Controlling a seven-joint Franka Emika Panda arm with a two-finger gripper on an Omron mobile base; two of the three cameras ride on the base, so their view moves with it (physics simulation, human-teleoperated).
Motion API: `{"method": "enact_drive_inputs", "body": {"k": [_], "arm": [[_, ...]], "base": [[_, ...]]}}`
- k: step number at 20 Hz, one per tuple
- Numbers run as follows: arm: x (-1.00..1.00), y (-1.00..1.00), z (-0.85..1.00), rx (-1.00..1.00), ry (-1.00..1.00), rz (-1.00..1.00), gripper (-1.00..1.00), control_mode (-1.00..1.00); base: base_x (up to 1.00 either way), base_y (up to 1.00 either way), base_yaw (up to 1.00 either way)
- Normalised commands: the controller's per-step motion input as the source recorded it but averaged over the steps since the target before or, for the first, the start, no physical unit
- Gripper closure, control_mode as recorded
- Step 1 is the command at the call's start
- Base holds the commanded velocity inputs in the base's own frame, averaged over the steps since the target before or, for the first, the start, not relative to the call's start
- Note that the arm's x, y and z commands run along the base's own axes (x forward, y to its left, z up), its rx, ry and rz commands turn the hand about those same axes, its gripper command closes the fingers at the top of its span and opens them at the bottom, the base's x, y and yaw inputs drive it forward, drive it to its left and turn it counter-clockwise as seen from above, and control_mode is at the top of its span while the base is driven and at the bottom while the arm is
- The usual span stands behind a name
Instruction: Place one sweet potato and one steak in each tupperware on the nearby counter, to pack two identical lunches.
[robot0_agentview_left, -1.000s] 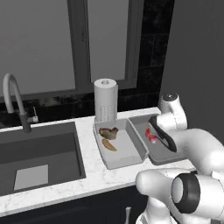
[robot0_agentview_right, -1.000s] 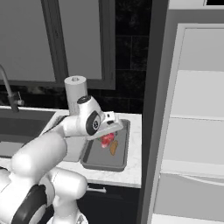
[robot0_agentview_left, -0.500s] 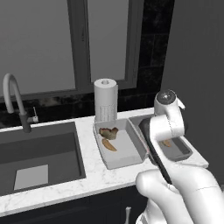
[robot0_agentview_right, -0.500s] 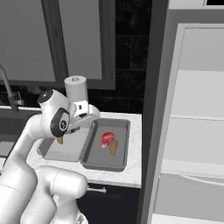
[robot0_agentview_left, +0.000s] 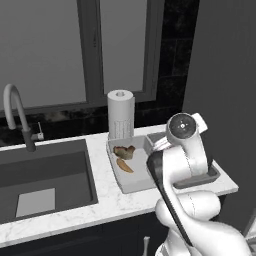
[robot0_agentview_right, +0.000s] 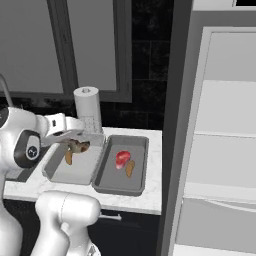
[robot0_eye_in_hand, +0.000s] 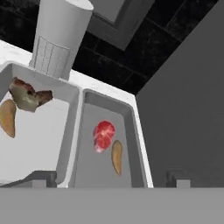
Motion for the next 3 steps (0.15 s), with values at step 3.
{"method": "enact_drive_inputs", "body": {"k": [3], "arm": [[0.0,-0.15,0.0,0.13,0.0,0.0,-1.0,-1.0]], "base": [[0.0,0.0,0.0]]}}
